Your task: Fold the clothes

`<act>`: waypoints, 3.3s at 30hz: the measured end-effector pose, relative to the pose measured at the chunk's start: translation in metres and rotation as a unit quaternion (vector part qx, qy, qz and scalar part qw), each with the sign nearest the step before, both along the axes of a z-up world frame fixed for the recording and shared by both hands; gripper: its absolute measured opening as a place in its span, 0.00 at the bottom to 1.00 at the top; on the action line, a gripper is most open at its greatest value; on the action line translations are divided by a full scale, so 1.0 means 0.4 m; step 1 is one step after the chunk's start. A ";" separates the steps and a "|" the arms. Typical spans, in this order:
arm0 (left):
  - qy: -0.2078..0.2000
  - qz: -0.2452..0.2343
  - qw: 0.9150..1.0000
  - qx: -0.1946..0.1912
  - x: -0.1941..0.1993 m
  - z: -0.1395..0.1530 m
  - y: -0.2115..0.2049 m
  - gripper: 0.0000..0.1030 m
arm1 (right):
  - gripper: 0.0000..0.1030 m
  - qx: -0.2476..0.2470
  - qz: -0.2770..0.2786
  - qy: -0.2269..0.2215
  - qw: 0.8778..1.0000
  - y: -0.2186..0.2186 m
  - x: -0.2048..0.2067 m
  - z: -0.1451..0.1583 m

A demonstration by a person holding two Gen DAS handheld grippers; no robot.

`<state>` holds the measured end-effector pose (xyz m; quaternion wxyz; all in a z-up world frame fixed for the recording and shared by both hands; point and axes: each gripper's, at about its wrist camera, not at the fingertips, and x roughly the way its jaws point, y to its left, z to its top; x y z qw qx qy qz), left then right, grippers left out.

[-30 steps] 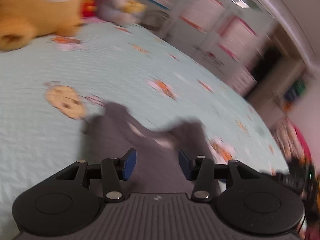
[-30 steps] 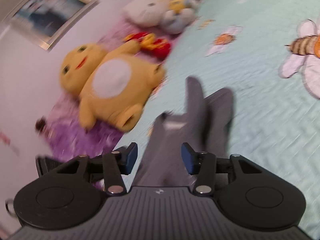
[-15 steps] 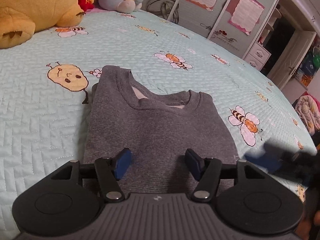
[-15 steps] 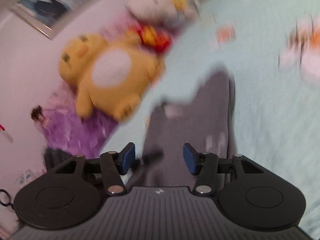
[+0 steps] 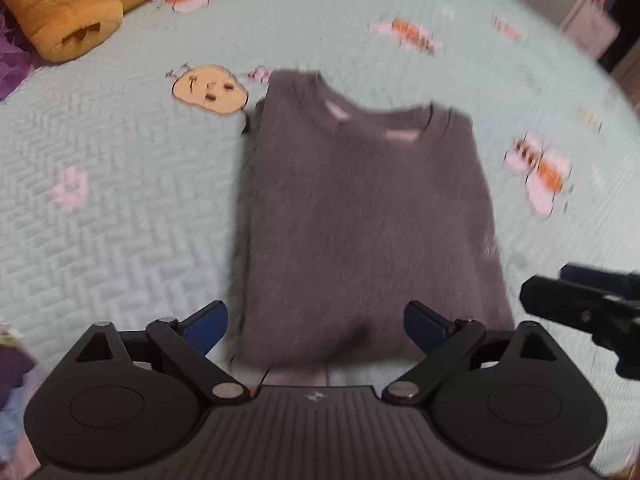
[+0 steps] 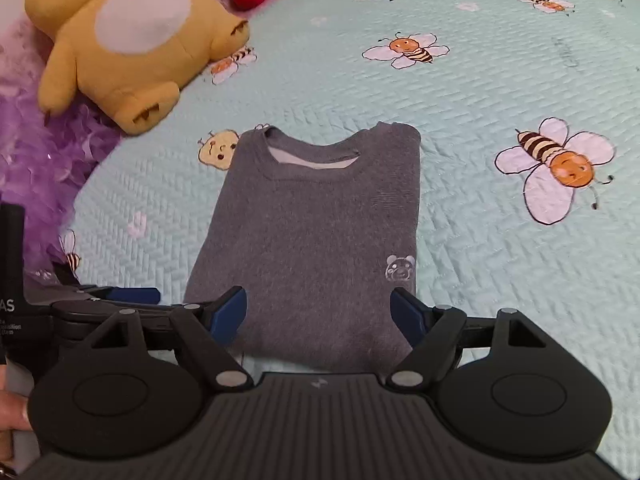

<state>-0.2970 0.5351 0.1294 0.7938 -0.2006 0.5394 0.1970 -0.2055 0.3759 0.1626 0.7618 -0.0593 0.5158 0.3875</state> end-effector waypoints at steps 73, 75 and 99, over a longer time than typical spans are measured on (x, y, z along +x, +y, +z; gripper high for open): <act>0.073 -0.034 0.994 0.075 -0.012 0.093 -0.093 0.97 | 0.76 -0.093 0.041 0.004 0.995 -0.024 -0.090 0.062; 0.059 -0.035 0.994 0.089 -0.006 0.110 -0.126 0.97 | 0.76 -0.081 0.034 -0.006 0.996 -0.066 -0.089 0.075; -0.358 -0.160 0.909 0.140 0.158 0.278 -0.959 1.00 | 0.78 0.046 -0.255 -0.468 0.845 -1.032 -0.086 0.104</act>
